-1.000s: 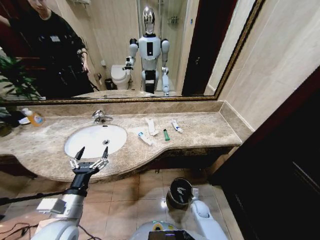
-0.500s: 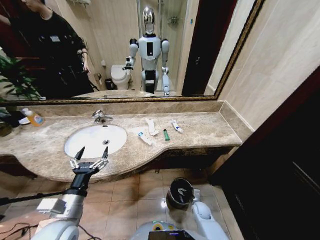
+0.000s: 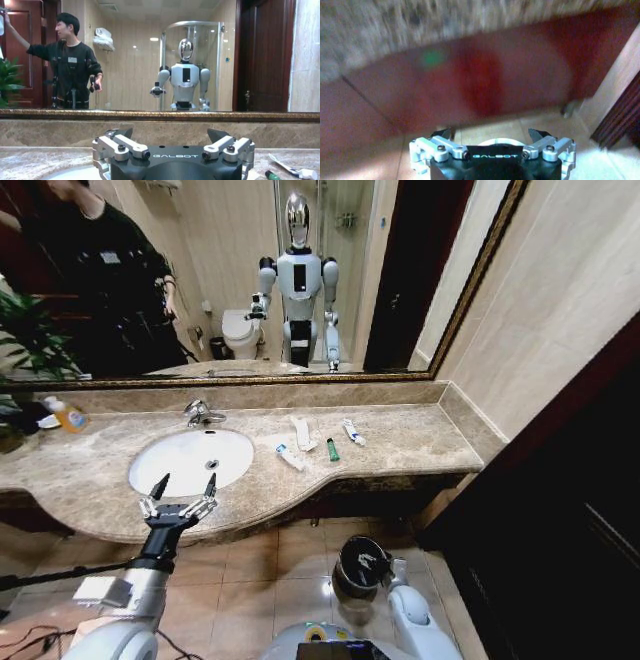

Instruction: Pick up the trash from the sink and place it in the trash bin.

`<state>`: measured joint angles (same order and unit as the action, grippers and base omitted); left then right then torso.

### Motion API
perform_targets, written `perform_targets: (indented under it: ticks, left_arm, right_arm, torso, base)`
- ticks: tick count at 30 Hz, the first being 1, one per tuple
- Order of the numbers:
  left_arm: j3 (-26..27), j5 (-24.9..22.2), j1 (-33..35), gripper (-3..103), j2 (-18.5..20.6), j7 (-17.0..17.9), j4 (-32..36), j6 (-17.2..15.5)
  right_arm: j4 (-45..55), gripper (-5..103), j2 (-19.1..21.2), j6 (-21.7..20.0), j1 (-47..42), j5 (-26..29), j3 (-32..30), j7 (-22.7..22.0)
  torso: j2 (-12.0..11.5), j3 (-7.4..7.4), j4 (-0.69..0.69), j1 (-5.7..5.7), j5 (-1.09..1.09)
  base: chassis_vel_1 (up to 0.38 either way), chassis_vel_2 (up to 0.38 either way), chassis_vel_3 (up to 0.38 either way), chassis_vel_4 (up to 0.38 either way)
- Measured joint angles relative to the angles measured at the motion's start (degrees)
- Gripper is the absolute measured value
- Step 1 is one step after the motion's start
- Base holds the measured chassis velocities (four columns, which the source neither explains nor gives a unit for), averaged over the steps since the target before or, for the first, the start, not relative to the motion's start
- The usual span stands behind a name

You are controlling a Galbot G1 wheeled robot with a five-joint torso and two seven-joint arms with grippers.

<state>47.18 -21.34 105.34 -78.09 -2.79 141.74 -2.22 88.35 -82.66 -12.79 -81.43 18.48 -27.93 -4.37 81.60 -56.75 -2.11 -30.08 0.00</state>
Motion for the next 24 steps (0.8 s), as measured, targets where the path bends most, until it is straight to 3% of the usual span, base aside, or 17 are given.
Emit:
perform_targets:
  ticks: [14, 21, 24]
  left_arm:
    - [0.0, 0.0, 0.0, 100, 0.0, 0.0, 0.0, 0.0]
    - [0.0, 0.0, 0.0, 100, 0.0, 0.0, 0.0, 0.0]
    - [0.0, 0.0, 0.0, 100, 0.0, 0.0, 0.0, 0.0]
  right_arm:
    - [34.9, 100, 4.5, 0.8, -16.0, 0.1, -3.0, -2.9]
    - [42.5, 100, 6.1, -0.8, -11.9, 1.7, -5.1, -3.2]
    - [42.8, 100, 8.8, -3.0, -6.7, 3.2, -5.2, -2.0]
  torso:
    - [0.0, 0.00, 0.01, 0.01, 0.00]
    - [0.0, 0.00, 0.01, 0.01, 0.00]
    - [0.0, 0.00, -0.01, 0.01, 0.00]
  base:
    - [0.000, 0.000, 0.000, 0.000]
    - [0.000, 0.000, 0.000, 0.000]
    - [0.000, 0.000, 0.000, 0.000]
